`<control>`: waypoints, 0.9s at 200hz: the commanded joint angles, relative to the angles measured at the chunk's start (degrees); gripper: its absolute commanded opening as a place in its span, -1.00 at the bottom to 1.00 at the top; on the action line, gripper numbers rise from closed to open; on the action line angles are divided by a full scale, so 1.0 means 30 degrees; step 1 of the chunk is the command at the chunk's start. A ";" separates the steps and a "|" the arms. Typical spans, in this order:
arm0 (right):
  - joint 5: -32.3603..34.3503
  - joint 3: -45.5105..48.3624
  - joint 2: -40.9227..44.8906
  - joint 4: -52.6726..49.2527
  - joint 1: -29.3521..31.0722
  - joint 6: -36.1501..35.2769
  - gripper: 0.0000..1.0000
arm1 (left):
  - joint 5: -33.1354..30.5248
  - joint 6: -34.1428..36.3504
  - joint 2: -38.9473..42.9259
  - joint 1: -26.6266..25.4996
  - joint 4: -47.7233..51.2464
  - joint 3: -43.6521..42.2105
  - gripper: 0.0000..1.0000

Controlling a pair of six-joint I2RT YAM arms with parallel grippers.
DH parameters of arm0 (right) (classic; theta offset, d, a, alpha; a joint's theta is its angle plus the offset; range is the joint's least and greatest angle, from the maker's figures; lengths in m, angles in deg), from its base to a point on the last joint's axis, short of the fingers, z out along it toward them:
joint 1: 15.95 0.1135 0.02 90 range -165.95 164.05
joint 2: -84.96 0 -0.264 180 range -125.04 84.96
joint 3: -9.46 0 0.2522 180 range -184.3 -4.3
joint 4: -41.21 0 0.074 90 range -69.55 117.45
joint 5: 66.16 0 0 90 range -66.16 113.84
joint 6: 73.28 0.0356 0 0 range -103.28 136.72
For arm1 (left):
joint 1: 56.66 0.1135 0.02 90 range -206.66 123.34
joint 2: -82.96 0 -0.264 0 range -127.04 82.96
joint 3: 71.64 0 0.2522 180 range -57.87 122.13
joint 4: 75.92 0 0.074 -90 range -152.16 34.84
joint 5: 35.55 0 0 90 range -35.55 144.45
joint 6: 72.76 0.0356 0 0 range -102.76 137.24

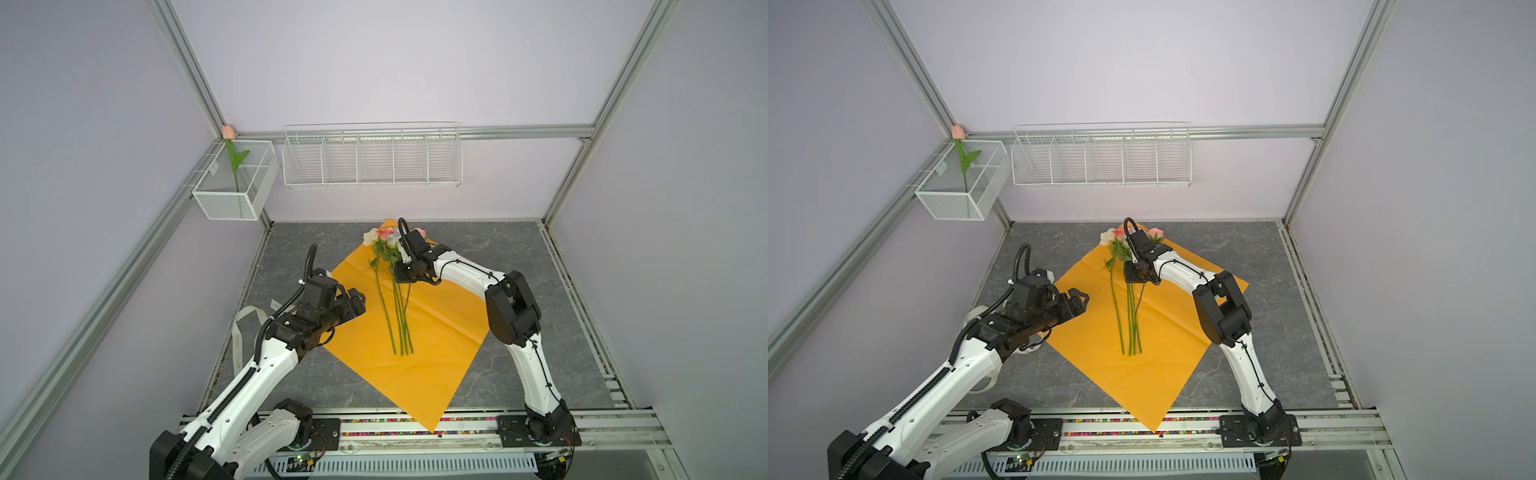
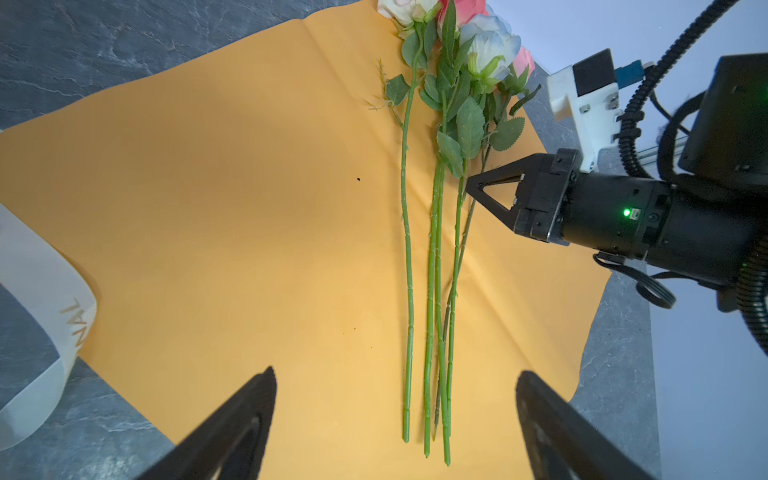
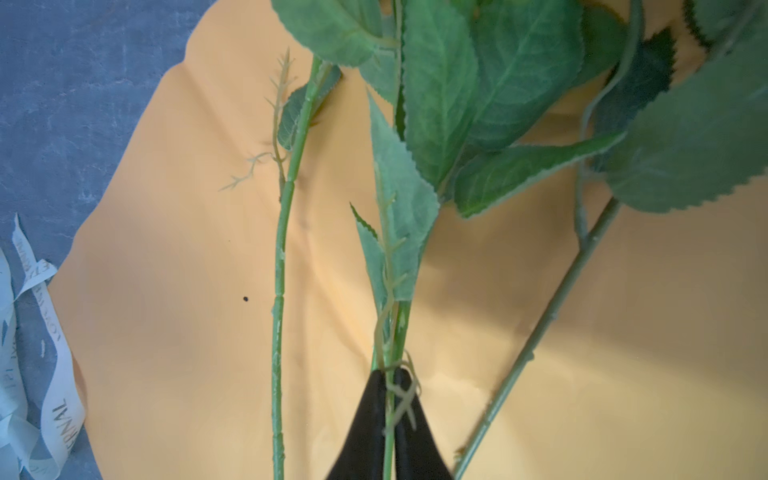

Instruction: Tie the bouquet of fake flowers

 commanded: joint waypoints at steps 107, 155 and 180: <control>-0.0934 -0.1372 -0.0672 -0.0551 -0.0256 -0.0248 -0.67 | 0.0013 -0.0092 0.0101 0.0125 -0.0243 -0.0216 0.81; -0.0360 -0.0625 0.1144 -0.0650 -0.0275 -0.0437 -0.29 | -0.0009 -0.0051 0.0189 0.0140 -0.0037 0.0105 0.81; 0.0592 0.1564 0.3272 -0.0056 -0.0360 -0.0444 0.01 | -0.0068 -0.0004 0.0211 0.0130 0.0053 0.0169 0.81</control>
